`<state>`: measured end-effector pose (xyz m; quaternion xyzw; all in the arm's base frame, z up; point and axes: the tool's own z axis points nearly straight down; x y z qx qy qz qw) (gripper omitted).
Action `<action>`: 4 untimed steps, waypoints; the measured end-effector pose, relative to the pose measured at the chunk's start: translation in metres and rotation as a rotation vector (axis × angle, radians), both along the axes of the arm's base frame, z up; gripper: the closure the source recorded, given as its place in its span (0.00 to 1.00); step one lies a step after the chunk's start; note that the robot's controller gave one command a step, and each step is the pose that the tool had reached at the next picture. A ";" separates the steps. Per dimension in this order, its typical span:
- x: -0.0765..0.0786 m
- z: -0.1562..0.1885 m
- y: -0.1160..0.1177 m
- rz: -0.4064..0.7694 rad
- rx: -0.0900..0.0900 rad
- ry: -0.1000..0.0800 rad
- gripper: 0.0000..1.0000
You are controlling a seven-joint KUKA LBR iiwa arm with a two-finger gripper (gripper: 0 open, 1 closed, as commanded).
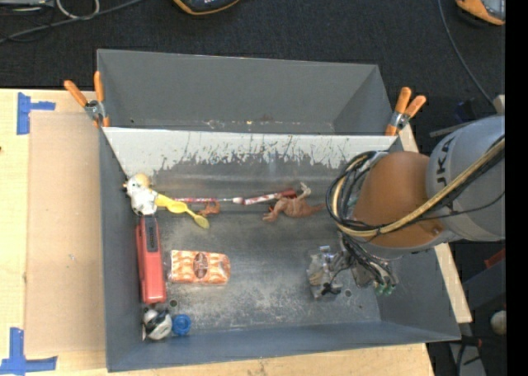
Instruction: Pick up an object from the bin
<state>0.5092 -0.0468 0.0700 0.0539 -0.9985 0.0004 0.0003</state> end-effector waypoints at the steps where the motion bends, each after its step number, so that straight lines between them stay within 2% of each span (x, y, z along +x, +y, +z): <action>1: 0.006 0.020 -0.046 0.019 0.001 0.002 1.00; 2: 0.010 0.020 -0.062 0.023 0.001 0.001 1.00; 3: 0.004 0.087 -0.089 0.019 0.003 0.005 1.00; 4: 0.032 0.161 -0.096 0.049 0.006 0.007 1.00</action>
Offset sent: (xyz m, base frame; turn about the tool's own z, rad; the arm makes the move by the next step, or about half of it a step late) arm 0.0128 -0.0576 0.0072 -0.0360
